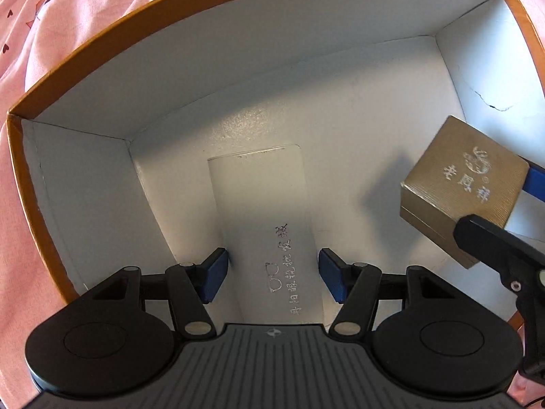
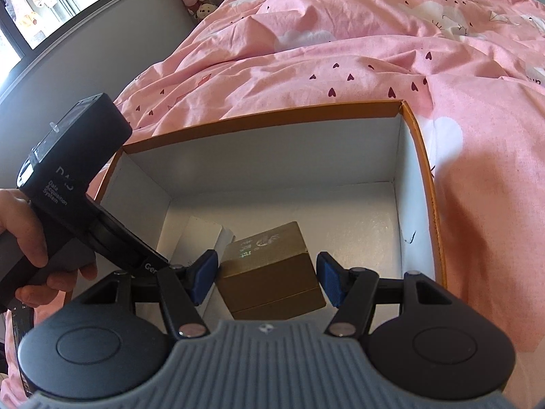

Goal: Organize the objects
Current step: 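Carry both items over the orange box while the left gripper lowers and releases the white case, then lower the gold box into the box corner with the right gripper and open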

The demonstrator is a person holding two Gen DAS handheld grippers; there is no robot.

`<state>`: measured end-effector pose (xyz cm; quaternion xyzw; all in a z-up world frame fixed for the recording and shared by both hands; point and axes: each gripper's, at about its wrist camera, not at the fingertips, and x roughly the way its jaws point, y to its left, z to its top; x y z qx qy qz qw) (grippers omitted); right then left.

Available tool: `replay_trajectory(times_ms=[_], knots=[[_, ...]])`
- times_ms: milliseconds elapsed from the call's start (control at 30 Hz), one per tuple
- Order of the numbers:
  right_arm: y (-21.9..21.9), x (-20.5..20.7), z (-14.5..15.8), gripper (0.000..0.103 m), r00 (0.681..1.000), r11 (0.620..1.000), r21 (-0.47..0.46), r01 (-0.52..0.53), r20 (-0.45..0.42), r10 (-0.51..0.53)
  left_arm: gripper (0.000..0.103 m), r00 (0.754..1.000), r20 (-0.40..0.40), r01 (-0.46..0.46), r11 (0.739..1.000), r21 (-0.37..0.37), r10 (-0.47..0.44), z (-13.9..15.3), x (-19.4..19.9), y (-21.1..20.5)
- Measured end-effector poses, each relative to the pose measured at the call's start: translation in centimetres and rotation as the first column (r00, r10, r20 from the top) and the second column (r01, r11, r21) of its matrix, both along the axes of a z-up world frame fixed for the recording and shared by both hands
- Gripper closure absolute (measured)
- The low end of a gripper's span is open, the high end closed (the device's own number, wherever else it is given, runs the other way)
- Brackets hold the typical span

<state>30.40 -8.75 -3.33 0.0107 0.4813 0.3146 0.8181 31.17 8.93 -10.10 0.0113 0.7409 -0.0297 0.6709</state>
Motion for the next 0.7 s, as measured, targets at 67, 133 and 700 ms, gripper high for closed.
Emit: replay_trajectory(times_ms=[67, 133, 700], knots=[[0.2, 0.2, -0.2, 0.038, 1.0, 1.0, -0.007, 0.0, -0.009, 0.0, 0.031, 0.999, 0.029, 0.028, 1.0, -0.008, -0.028, 0.7, -0.2, 0.0], [0.3, 0.6, -0.3, 0.038, 1.0, 1.0, -0.013, 0.008, -0.025, -0.009, 0.03, 0.993, 0.08, 0.087, 0.996, -0.021, -0.085, 1.9, -0.5, -0.2], [-0.4, 2.6, 0.0, 0.038, 0.997, 0.999, -0.004, 0.054, -0.046, -0.054, 0.059, 0.826, 0.261, 0.484, 0.866, 0.124, -0.499, 1.1, -0.5, -4.3]])
